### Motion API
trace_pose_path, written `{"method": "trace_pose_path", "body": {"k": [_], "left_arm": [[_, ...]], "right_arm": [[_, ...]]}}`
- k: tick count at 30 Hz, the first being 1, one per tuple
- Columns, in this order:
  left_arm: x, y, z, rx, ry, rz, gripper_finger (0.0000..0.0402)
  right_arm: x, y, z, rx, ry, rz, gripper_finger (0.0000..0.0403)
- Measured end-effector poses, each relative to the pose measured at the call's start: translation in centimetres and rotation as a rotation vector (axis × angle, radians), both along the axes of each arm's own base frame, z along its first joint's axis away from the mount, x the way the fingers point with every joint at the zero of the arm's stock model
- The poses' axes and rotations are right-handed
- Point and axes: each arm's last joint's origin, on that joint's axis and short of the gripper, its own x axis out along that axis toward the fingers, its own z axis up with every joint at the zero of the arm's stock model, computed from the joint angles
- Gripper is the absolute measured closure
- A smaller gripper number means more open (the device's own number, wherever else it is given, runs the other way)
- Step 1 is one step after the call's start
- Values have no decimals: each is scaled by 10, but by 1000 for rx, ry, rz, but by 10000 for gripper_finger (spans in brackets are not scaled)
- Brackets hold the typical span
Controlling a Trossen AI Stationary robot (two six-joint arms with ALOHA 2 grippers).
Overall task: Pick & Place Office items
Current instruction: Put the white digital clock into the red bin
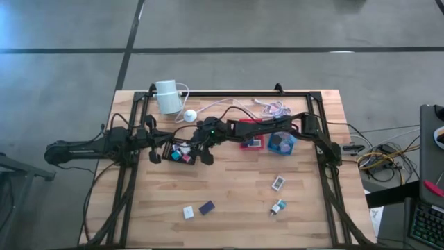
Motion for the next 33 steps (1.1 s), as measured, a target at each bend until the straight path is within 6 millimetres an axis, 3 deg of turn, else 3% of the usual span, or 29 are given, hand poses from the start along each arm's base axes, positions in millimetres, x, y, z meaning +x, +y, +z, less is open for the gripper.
{"method": "trace_pose_path", "body": {"k": [4,9,13,16,19,24,33], "left_arm": [[0,0,-1,-1,10,0,390],[0,0,-2,-16,24,1,390],[0,0,-3,-33,24,11,390],[0,0,-3,-49,23,11,390],[0,0,-3,-50,24,11,390],[0,1,-3,-26,32,16,390],[0,1,-3,-26,32,16,390]], "right_arm": [[-9,4,37,14,-61,52,148],[-39,17,92,26,-178,111,215],[-82,24,132,7,-325,121,288],[-122,27,149,17,-425,112,341],[-164,32,153,22,-494,110,384],[-227,36,147,30,-576,39,392],[-304,43,120,48,-660,22,394]]}}
